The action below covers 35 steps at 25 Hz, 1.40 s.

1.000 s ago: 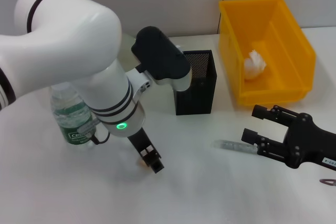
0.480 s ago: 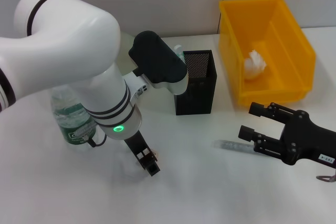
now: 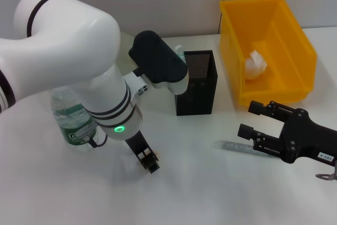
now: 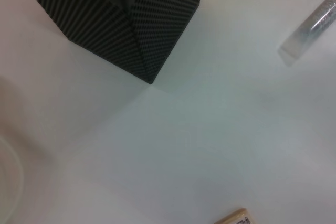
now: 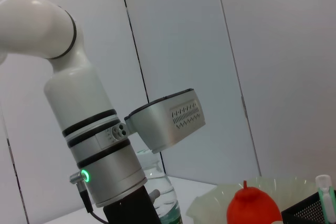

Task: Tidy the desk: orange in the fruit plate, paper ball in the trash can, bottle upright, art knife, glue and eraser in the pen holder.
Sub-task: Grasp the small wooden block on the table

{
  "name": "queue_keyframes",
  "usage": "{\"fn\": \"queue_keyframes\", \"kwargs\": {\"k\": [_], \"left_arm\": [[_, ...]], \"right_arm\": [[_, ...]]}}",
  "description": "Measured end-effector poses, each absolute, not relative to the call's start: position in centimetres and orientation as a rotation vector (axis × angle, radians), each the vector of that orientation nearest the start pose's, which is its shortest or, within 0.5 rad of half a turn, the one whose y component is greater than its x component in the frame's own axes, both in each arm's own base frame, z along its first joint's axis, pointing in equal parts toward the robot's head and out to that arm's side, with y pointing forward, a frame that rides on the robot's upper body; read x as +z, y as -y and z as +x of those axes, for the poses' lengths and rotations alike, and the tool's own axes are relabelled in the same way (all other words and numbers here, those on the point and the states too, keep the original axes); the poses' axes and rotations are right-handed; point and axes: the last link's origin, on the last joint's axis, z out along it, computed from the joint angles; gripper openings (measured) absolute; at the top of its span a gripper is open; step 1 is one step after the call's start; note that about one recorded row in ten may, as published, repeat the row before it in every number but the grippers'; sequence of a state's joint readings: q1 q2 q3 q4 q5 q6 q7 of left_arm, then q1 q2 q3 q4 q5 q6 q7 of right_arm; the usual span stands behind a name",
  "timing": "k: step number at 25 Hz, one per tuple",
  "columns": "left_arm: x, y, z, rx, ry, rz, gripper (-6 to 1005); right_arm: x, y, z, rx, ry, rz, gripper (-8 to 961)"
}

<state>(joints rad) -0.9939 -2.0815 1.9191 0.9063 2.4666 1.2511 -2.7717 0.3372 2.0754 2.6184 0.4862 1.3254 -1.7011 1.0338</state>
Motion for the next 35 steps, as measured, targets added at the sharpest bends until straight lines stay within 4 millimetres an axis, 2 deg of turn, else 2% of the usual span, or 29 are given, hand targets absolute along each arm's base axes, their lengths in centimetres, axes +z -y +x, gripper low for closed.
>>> {"fn": "queue_keyframes", "kwargs": {"k": [6,12,35], "left_arm": [[-11.3,-36.53,-12.21,0.811,0.575,-2.681,547],[-11.38,-36.44,-12.28,0.817,0.573,-2.68,543],[-11.62,-36.12,-12.44,0.835,0.573,-2.673,403]], "right_arm": [[1.01,-26.67,30.56,1.019,-0.536,-2.429,692],[0.92,-26.7,30.5,1.022,-0.539,-2.43,692],[0.78,-26.69,30.42,1.026,-0.542,-2.435,692]]}}
